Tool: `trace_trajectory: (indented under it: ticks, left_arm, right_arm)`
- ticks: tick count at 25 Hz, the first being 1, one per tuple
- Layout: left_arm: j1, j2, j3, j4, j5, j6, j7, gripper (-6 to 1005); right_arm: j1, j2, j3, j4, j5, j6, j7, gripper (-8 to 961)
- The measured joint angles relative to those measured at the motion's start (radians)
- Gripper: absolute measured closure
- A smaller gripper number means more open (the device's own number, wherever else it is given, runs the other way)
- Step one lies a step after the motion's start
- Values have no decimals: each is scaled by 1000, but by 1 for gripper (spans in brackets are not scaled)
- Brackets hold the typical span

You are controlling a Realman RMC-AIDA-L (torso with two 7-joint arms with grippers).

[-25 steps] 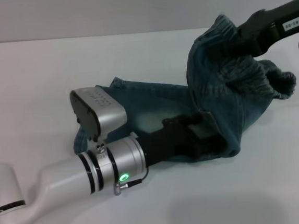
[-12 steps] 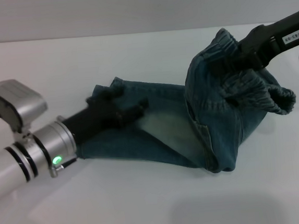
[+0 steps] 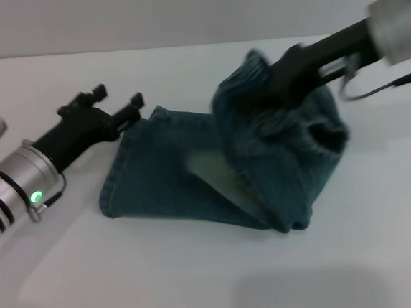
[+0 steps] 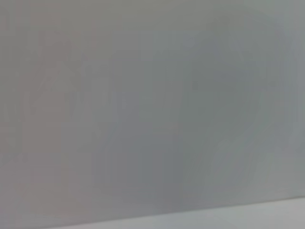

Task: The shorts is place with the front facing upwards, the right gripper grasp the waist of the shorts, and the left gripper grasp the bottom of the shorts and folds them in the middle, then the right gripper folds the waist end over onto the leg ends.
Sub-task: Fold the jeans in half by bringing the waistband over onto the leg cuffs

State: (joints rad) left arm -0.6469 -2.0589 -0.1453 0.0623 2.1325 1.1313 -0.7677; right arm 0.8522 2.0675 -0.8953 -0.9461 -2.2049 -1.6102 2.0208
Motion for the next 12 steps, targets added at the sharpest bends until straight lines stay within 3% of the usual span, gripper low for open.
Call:
trace_trajectory:
  ticks: [6,12]
  left_arm:
    - [19,3,-67,31,-1,2,7,184]
    - [35,-1,-91,14,-5,-4,48,185]
  right_arm:
    - [46,5,-162,152,90,129,-67,867]
    - [78,7,-239,205,109,189,-80,859]
